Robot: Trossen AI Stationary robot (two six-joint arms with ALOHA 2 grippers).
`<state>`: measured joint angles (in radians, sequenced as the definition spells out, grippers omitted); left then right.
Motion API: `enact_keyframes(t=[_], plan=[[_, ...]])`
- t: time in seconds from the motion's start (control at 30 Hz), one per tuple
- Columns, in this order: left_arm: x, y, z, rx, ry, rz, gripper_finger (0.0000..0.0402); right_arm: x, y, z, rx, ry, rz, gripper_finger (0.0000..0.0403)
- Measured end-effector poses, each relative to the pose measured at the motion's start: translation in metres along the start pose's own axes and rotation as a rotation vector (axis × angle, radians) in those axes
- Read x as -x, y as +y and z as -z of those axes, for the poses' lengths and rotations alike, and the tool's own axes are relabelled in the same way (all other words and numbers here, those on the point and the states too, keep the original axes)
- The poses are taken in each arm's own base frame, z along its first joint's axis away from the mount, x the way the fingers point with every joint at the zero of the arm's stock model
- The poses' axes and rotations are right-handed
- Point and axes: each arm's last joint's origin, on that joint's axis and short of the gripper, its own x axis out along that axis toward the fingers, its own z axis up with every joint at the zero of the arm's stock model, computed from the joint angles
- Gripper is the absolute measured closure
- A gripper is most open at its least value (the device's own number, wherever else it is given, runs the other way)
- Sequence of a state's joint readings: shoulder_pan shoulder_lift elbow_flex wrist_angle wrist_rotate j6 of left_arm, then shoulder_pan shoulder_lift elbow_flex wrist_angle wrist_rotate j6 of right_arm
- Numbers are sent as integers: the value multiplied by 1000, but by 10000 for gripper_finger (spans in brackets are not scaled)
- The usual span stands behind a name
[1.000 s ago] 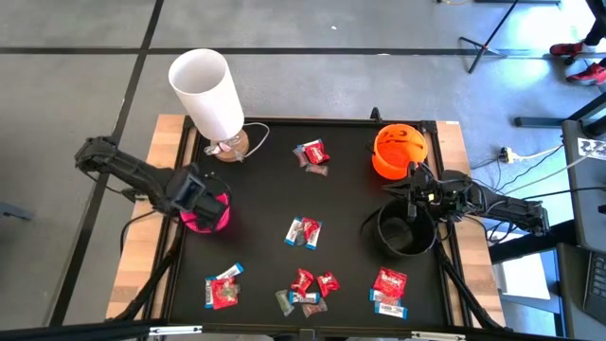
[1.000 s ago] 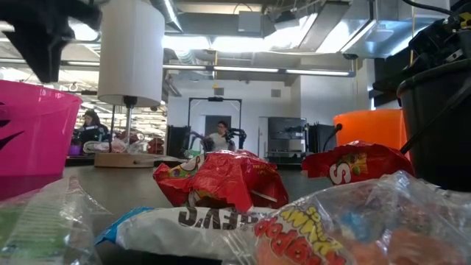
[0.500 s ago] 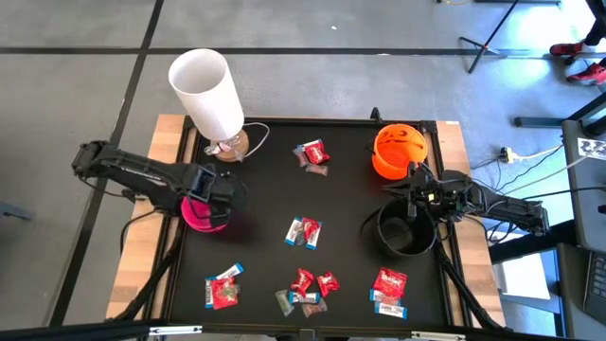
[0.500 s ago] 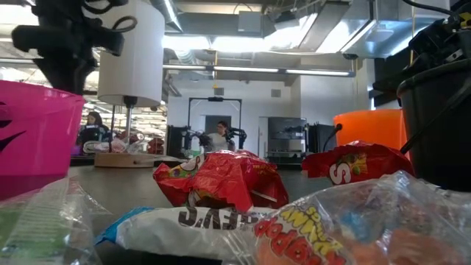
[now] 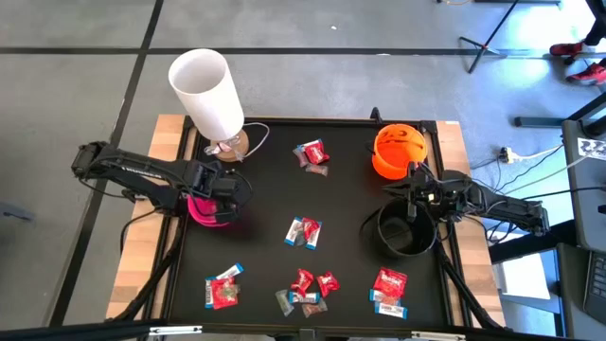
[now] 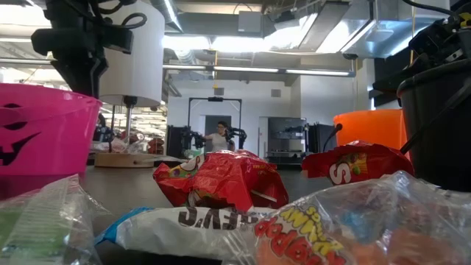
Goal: Sort candy
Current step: Put the green gummy into the pink bucket
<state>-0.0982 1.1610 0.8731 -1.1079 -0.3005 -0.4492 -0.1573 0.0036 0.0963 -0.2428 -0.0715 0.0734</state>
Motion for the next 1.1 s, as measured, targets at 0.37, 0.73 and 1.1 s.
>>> enact_keyframes(t=[0.37,0.73,1.1], plan=[[17,4,-5,-18,4,-12,237,0,0,0,0,0,0,386],[88,12,-26,2,-140,56,237,0,0,0,0,0,0,386],[143,-44,-26,-189,-447,395,251,0,0,0,0,0,0,386]])
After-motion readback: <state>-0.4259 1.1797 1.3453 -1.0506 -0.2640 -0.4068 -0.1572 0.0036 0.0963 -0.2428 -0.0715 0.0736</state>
